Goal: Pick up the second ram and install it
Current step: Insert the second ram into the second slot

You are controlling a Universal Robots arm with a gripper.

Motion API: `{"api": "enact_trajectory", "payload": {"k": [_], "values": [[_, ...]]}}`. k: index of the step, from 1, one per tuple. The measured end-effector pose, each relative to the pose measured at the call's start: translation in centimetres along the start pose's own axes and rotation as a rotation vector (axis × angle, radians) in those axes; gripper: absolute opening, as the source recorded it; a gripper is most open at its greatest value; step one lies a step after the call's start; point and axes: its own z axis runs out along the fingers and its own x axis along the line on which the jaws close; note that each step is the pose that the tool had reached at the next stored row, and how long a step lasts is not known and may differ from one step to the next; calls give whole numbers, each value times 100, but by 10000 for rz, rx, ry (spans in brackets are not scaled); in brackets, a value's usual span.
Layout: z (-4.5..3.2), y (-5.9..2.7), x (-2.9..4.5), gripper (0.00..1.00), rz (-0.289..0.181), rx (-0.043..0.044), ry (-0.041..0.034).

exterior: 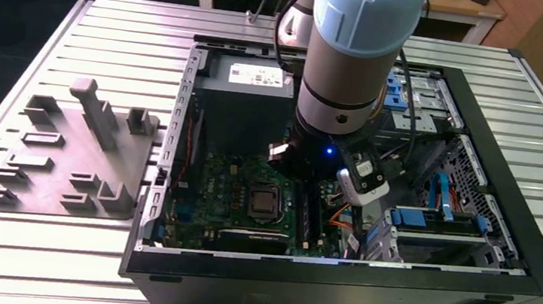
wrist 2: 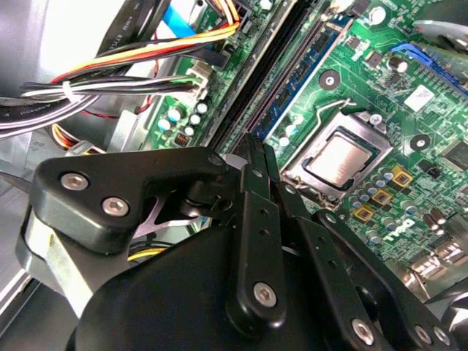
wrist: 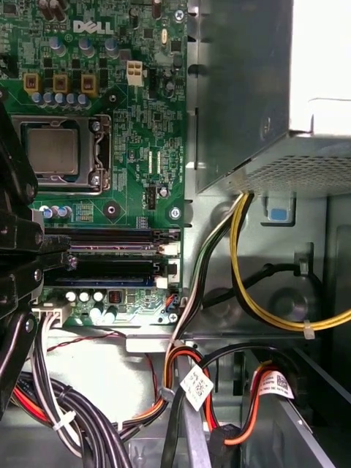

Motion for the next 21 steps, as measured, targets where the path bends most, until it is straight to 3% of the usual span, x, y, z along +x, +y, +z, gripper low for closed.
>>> {"api": "enact_trajectory", "payload": {"k": [21], "values": [[64,-5,3,11,15,-3,-1]]}}
